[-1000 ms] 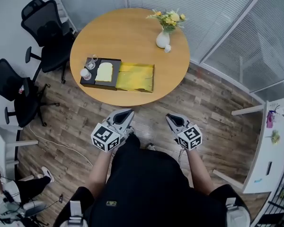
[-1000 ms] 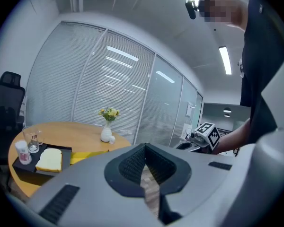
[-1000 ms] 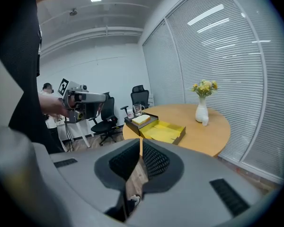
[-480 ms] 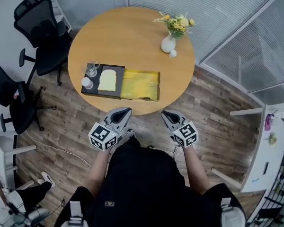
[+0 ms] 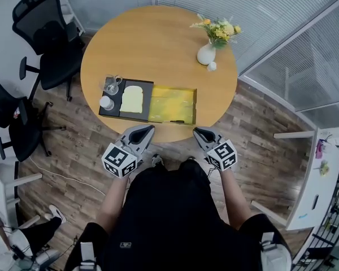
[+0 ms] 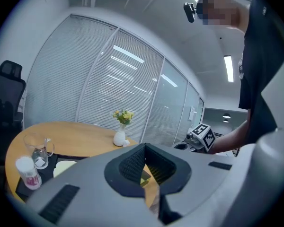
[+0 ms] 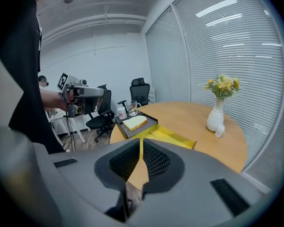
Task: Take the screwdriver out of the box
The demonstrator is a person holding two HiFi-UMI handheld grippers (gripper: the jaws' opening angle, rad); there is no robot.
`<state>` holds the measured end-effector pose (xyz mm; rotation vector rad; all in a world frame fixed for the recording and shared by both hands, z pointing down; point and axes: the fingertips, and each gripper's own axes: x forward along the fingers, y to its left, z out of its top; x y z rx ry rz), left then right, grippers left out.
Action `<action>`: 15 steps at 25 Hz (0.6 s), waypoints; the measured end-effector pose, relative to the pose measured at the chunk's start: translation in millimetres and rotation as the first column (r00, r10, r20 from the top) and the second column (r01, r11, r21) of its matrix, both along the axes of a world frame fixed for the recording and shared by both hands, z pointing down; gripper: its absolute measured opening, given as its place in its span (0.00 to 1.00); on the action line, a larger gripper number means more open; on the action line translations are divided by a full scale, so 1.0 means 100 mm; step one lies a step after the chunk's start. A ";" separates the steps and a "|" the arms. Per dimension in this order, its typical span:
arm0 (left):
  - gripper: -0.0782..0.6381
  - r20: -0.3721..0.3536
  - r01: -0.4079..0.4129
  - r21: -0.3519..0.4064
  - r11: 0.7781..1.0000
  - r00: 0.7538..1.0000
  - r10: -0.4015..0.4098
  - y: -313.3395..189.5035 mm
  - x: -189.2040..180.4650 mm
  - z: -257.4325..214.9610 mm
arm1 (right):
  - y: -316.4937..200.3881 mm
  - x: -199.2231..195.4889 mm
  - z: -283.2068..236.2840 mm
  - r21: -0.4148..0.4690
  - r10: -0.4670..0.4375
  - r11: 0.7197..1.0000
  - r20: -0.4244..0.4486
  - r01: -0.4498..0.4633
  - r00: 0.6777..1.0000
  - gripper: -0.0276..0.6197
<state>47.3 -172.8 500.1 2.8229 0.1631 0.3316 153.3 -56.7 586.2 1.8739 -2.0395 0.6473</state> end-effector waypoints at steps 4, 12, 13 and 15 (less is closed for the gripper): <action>0.12 0.005 0.050 0.004 0.999 0.999 -0.050 -0.09 0.01 0.00 | -0.23 0.07 0.08 0.000 -0.064 0.998 0.004 0.064 0.998 0.06; 0.12 0.039 0.231 -0.028 0.973 0.972 -0.230 -0.22 0.11 0.18 | -0.74 0.26 0.18 -0.019 -0.291 0.956 0.010 0.291 0.957 0.06; 0.12 0.041 0.265 -0.033 0.964 0.964 -0.264 -0.23 0.15 0.19 | -0.77 0.31 0.19 -0.024 -0.321 0.947 0.015 0.321 0.947 0.06; 0.12 0.043 0.332 -0.044 0.942 0.943 -0.330 -0.26 0.24 0.20 | -0.81 0.41 0.25 -0.042 -0.382 0.923 0.026 0.383 0.924 0.06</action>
